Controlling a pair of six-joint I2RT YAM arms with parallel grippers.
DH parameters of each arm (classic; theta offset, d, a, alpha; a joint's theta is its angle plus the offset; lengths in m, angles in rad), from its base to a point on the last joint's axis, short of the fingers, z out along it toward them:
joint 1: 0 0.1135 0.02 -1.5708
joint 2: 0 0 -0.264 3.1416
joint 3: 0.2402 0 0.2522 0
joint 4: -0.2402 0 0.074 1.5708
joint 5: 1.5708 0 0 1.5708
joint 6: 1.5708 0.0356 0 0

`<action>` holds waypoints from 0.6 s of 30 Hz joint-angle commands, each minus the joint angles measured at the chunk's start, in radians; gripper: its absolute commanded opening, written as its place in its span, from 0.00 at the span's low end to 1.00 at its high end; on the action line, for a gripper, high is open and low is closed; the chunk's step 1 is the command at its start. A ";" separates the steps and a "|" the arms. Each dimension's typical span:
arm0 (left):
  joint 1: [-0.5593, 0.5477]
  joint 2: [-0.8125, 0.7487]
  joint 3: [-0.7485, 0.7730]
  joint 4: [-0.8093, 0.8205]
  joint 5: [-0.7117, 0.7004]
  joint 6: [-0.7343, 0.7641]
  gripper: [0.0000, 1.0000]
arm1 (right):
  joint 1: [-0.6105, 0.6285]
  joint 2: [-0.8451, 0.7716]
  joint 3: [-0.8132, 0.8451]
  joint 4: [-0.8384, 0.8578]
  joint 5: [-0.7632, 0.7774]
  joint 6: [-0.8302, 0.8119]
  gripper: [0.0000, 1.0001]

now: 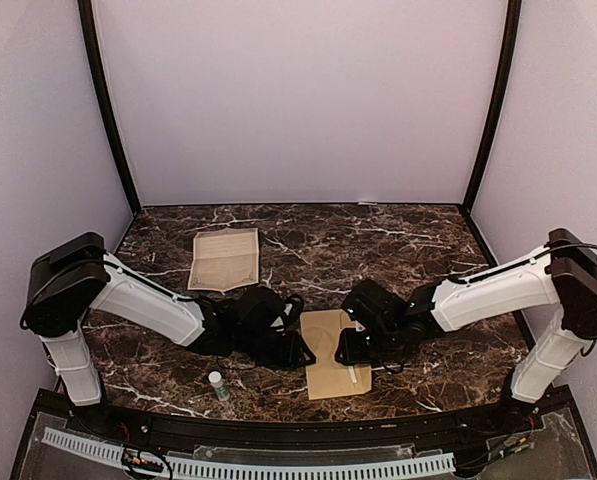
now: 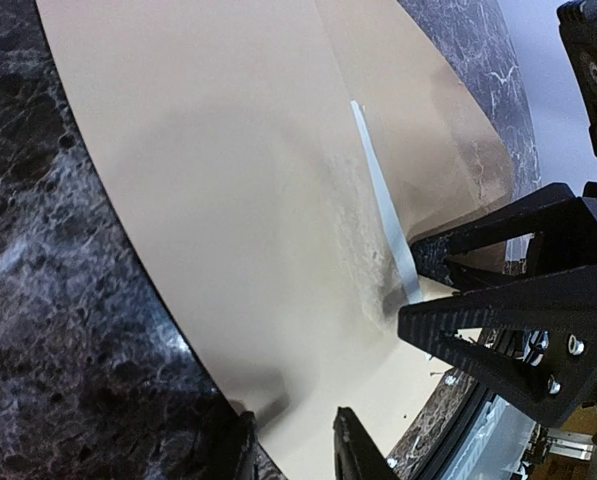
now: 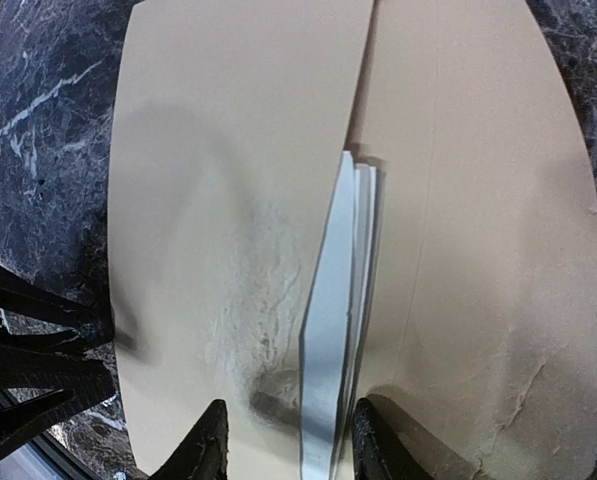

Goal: Place the letter into the envelope and seal it
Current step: Place the letter in the envelope.

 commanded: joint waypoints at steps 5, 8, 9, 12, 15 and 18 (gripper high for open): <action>-0.020 0.017 -0.021 0.023 0.008 -0.015 0.23 | 0.033 0.051 0.035 0.026 -0.015 0.017 0.37; -0.027 0.017 -0.013 0.001 0.007 -0.002 0.23 | 0.043 0.050 0.040 0.046 -0.015 0.026 0.36; -0.028 0.017 -0.012 -0.004 0.001 0.001 0.23 | 0.046 0.051 0.042 0.053 -0.016 0.027 0.36; -0.029 0.019 -0.011 -0.004 -0.001 0.001 0.23 | 0.053 0.064 0.057 0.057 -0.015 0.026 0.36; -0.030 0.024 -0.006 0.000 0.001 0.001 0.22 | 0.059 0.081 0.070 0.054 -0.015 0.024 0.35; -0.031 0.013 0.002 -0.014 -0.023 0.009 0.22 | 0.062 0.074 0.069 0.031 0.007 0.035 0.35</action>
